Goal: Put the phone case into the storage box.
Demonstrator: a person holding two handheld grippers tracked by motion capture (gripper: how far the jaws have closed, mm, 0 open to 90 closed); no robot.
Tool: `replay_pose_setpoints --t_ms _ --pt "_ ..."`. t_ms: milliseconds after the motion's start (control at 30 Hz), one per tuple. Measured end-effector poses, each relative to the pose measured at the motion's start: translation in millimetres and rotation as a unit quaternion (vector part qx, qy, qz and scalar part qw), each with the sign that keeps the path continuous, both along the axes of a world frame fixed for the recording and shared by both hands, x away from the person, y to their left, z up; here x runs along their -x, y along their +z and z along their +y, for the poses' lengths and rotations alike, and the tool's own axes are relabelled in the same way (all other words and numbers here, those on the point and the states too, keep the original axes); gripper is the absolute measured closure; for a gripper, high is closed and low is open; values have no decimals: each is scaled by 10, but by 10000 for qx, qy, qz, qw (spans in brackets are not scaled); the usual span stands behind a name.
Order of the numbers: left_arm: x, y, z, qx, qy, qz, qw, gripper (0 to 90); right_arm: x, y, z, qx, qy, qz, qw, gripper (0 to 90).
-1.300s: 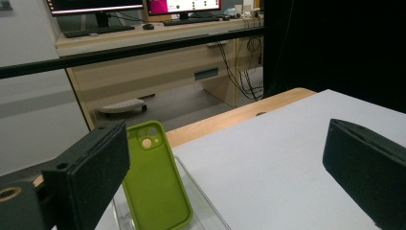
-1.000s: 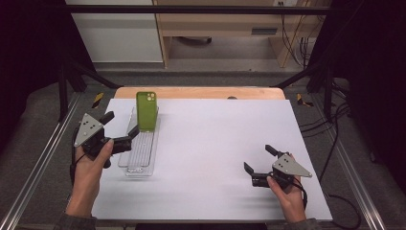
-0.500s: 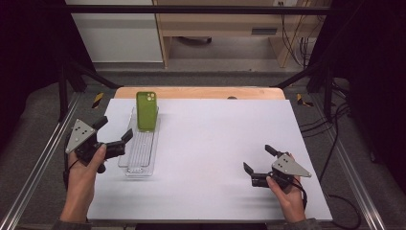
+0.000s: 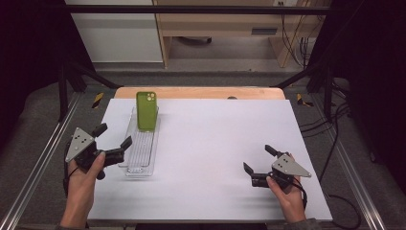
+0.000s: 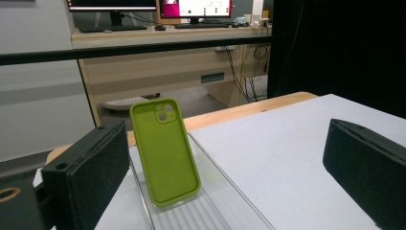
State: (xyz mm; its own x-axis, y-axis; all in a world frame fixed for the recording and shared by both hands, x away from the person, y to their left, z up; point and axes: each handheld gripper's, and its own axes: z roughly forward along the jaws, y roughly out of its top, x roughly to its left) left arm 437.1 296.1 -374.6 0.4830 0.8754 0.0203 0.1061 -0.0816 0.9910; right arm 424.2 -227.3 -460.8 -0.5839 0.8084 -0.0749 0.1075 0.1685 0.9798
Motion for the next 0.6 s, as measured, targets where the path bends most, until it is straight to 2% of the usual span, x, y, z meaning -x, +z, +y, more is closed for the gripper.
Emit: replay_pose_setpoints --t_ms 200,600 --pt "29 -68 10 6 7 -14 10000 18 1 0 0 3 6 -4 10000 21" --pt "116 -236 35 -16 -79 -190 9998 18 1 -1 3 6 1 2 10000 21"
